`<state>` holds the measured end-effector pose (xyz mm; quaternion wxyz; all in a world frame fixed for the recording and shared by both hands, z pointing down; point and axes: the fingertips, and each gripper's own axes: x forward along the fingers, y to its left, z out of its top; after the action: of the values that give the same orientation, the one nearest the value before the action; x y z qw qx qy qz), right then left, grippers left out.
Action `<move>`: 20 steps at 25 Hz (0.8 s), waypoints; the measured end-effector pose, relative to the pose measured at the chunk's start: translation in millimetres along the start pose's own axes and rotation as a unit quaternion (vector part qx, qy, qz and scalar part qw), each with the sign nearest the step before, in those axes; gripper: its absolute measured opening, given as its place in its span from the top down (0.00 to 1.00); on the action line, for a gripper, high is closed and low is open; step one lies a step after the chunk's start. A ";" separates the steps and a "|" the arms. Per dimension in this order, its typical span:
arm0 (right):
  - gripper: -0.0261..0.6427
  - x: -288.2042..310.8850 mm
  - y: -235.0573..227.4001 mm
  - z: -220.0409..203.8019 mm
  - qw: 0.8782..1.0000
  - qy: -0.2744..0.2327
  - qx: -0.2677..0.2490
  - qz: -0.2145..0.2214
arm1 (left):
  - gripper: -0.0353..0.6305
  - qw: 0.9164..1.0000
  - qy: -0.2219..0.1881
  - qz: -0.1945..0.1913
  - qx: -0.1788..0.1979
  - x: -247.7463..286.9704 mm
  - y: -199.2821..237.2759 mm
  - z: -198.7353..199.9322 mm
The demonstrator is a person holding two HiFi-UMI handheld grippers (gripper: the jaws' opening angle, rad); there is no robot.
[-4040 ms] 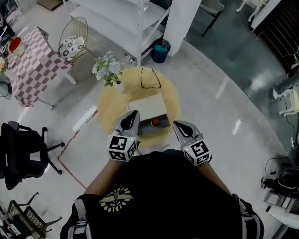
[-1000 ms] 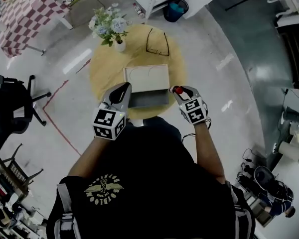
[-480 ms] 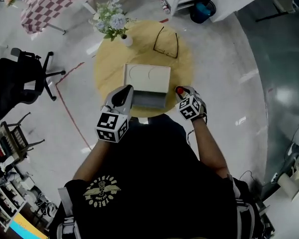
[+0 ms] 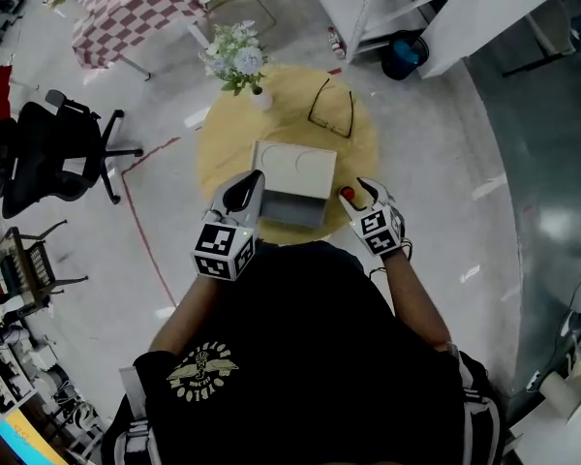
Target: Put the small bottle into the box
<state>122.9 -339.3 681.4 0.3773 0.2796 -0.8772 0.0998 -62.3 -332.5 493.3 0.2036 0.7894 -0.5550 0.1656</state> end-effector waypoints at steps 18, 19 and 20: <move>0.95 -136.2 83.8 238.2 0.934 -0.308 0.105 -0.151 | 0.95 0.982 -0.062 -0.162 0.073 -49.6 48.7 36.9; 0.95 -139.0 86.8 237.8 0.931 -0.307 0.113 -0.162 | 0.95 0.980 -0.064 -0.173 0.076 -51.7 47.4 37.4; 0.95 -142.4 89.1 236.9 0.929 -0.305 0.117 -0.173 | 0.95 0.978 -0.066 -0.184 0.078 -53.8 45.3 37.6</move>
<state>8.6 -298.2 417.7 0.0671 0.4862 -0.8701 0.0447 -121.4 -321.6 440.9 0.1314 0.9005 -0.3983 0.1152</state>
